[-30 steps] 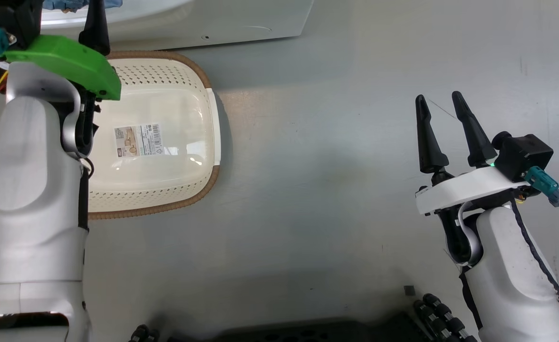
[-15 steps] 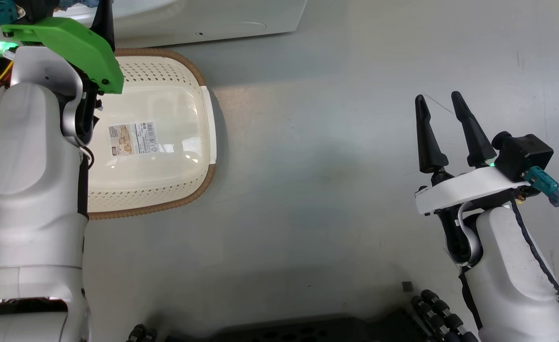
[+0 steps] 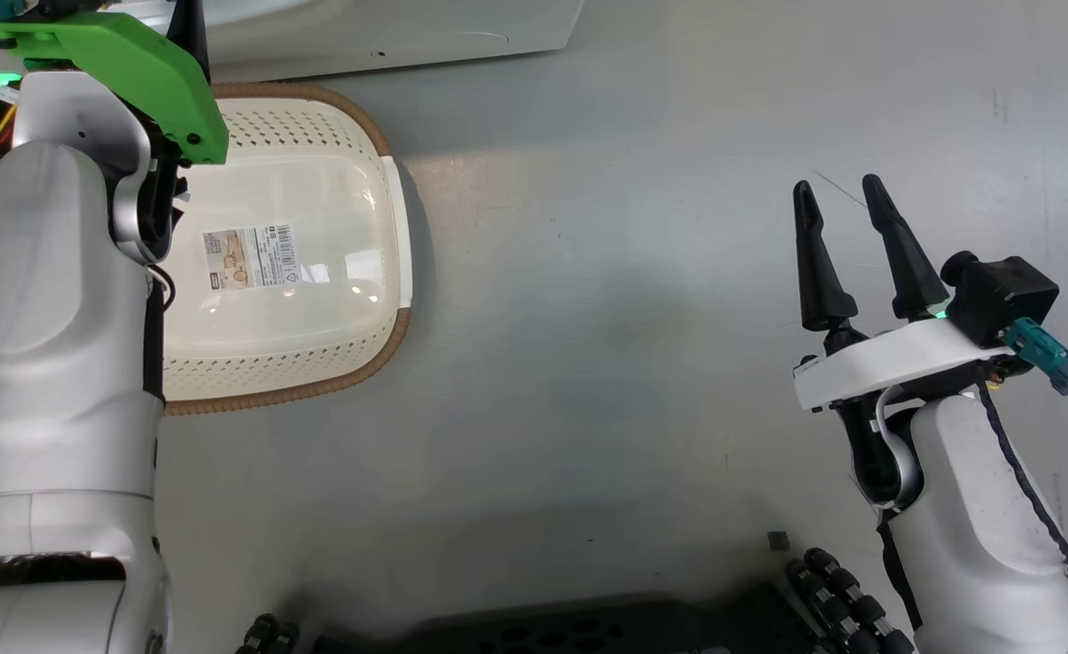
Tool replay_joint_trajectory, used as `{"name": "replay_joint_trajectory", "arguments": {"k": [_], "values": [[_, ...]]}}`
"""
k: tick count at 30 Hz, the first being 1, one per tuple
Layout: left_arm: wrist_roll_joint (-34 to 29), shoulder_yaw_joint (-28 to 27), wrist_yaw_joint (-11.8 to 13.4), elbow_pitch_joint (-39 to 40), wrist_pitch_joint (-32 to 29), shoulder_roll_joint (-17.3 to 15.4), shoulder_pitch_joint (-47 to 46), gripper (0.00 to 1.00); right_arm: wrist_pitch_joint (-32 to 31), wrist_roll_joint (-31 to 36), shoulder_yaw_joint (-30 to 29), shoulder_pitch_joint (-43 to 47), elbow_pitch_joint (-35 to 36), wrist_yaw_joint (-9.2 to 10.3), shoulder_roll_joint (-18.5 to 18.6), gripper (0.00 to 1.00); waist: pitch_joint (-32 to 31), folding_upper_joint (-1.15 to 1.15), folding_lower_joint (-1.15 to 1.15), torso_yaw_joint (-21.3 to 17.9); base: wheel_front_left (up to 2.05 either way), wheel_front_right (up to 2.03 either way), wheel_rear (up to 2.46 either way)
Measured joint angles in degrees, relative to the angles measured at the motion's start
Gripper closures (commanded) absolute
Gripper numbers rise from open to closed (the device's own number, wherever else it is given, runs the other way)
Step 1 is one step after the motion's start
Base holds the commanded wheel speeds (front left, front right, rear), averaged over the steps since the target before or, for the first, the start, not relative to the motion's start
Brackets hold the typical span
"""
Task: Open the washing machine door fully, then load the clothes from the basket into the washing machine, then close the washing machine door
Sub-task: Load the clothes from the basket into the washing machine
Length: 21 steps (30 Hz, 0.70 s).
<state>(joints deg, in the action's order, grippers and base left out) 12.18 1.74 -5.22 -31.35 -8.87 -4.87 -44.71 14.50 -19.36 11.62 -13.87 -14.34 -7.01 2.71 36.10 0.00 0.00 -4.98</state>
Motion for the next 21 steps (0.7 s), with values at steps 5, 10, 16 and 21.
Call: {"name": "replay_joint_trajectory", "arguments": {"k": [5,10,16,21], "values": [[0.2,-0.33,0.3,-0.53,-0.16,0.11,-0.43,0.08,0.0,-0.38,0.01,-0.01,0.0,0.0,0.0,0.0,0.37,0.0,0.0,-0.12,0.0,0.0,0.0],[0.65,-0.77,0.3,-0.36,0.98,0.21,-1.66,0.93,0.0,-0.41,-0.04,-0.01,0.0,0.0,0.0,0.0,0.69,0.0,0.0,-0.24,0.0,0.0,0.0],[1.03,-0.56,0.23,-0.77,2.34,0.51,-1.63,1.0,0.0,-0.41,-0.24,-0.02,-0.01,0.0,0.0,0.0,0.74,0.0,0.0,-0.03,0.0,0.0,0.0],[1.02,0.11,0.2,-1.34,3.26,0.51,-1.66,1.0,0.0,-0.41,-0.4,-0.04,-0.03,0.0,0.0,0.0,0.58,0.0,0.0,0.37,0.0,0.0,0.0]]}}
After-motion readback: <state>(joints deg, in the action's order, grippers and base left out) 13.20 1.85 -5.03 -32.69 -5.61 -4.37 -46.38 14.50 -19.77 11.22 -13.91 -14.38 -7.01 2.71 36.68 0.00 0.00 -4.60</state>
